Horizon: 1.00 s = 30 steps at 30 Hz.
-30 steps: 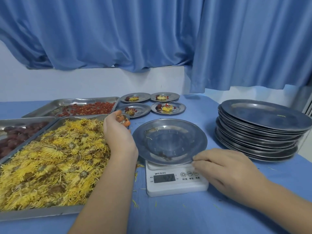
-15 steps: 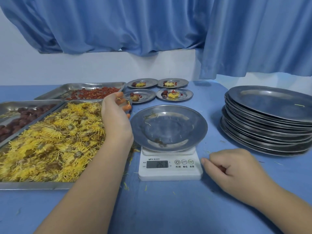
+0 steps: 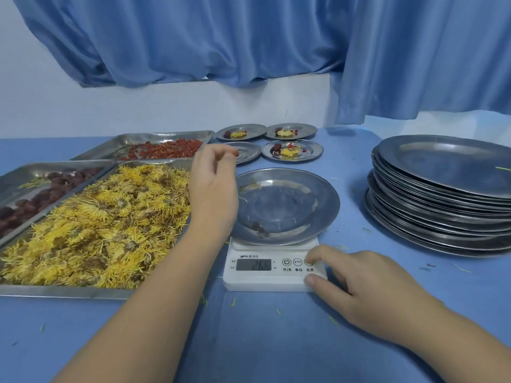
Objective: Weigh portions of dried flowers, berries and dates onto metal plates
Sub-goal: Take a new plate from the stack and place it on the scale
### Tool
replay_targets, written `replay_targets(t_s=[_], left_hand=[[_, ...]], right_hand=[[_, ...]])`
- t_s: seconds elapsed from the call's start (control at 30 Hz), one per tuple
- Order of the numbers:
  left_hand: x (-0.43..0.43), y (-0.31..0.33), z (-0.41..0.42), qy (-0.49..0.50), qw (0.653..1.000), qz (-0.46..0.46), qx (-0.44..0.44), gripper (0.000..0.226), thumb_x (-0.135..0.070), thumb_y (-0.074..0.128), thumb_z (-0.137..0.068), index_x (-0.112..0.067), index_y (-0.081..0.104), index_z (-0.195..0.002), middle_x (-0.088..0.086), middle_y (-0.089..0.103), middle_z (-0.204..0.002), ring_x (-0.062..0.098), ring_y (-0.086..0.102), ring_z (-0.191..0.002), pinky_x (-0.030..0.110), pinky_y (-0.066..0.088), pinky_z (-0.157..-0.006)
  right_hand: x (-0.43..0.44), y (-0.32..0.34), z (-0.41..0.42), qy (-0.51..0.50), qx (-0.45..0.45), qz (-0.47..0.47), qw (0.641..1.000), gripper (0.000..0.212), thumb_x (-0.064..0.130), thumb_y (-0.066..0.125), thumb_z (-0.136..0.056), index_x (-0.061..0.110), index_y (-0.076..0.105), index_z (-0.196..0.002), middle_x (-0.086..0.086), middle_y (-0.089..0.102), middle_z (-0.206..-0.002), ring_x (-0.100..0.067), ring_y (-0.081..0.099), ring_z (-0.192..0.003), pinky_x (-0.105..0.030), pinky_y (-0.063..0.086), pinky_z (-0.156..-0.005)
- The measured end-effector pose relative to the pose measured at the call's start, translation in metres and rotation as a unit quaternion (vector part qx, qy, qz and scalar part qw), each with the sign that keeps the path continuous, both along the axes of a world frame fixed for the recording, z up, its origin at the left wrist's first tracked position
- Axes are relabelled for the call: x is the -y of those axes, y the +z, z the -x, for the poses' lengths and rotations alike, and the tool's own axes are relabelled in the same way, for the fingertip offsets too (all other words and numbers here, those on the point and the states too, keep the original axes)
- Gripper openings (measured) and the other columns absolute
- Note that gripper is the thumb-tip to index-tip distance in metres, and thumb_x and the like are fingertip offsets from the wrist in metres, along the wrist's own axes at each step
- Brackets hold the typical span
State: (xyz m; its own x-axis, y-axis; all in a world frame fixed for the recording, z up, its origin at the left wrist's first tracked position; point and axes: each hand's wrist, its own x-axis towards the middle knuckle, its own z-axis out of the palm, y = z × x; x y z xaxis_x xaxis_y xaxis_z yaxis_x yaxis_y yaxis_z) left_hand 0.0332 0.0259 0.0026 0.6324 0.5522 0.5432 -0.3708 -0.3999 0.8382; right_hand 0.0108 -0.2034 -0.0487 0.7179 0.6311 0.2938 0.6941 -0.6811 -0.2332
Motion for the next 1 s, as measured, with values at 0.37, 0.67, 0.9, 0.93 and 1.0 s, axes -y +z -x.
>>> replay_targets(t_s=[0.37,0.67,0.9,0.93,1.0], left_hand=[[0.013,-0.008,0.004,-0.022,0.981,-0.189,0.034,0.015,-0.022,0.046,-0.093,-0.027,0.058,-0.100,-0.014,0.052,-0.097,-0.001,0.052,-0.087,0.006,0.038,-0.072],[0.023,-0.008,0.013,-0.084,0.974,-0.211,-0.008,0.016,-0.028,0.048,-0.092,-0.028,0.063,-0.099,-0.007,0.059,-0.073,0.010,0.054,-0.066,0.026,0.045,-0.059],[0.020,-0.001,0.043,-0.097,0.940,-0.327,-0.011,0.019,-0.020,0.052,-0.092,-0.019,0.065,-0.106,-0.010,0.060,-0.092,0.007,0.056,-0.083,0.032,0.048,-0.077],[0.014,0.001,0.051,-0.101,0.932,-0.348,-0.013,0.020,-0.021,0.052,-0.092,-0.020,0.065,-0.107,-0.012,0.059,-0.092,0.006,0.056,-0.084,0.029,0.048,-0.077],[-0.007,0.008,0.068,-0.092,0.907,-0.410,-0.031,0.022,-0.026,0.050,-0.093,-0.023,0.064,-0.110,-0.016,0.057,-0.091,0.003,0.054,-0.084,0.025,0.046,-0.075]], right_hand=[[-0.003,0.003,0.005,0.011,0.004,-0.061,0.998,0.049,0.072,0.035,-0.077,0.036,0.050,-0.106,0.014,0.051,-0.060,0.001,0.047,-0.063,-0.014,0.033,-0.054],[0.003,0.004,-0.002,-0.017,0.061,-0.121,0.991,0.027,0.042,0.053,-0.090,0.023,0.058,-0.071,0.012,0.045,-0.049,-0.007,0.043,-0.050,-0.023,0.035,-0.049],[0.000,0.005,0.004,0.010,0.195,-0.099,0.976,0.040,0.040,0.044,-0.086,0.018,0.039,-0.052,0.006,0.037,-0.045,-0.016,0.041,-0.040,-0.022,0.033,-0.037],[-0.001,0.005,0.005,0.014,0.210,-0.102,0.972,0.040,0.039,0.044,-0.085,0.018,0.040,-0.051,0.005,0.038,-0.045,-0.016,0.040,-0.040,-0.022,0.031,-0.037],[-0.005,0.008,0.008,0.024,0.244,-0.119,0.962,0.042,0.036,0.045,-0.086,0.017,0.039,-0.049,0.004,0.036,-0.044,-0.016,0.036,-0.040,-0.026,0.029,-0.038]])
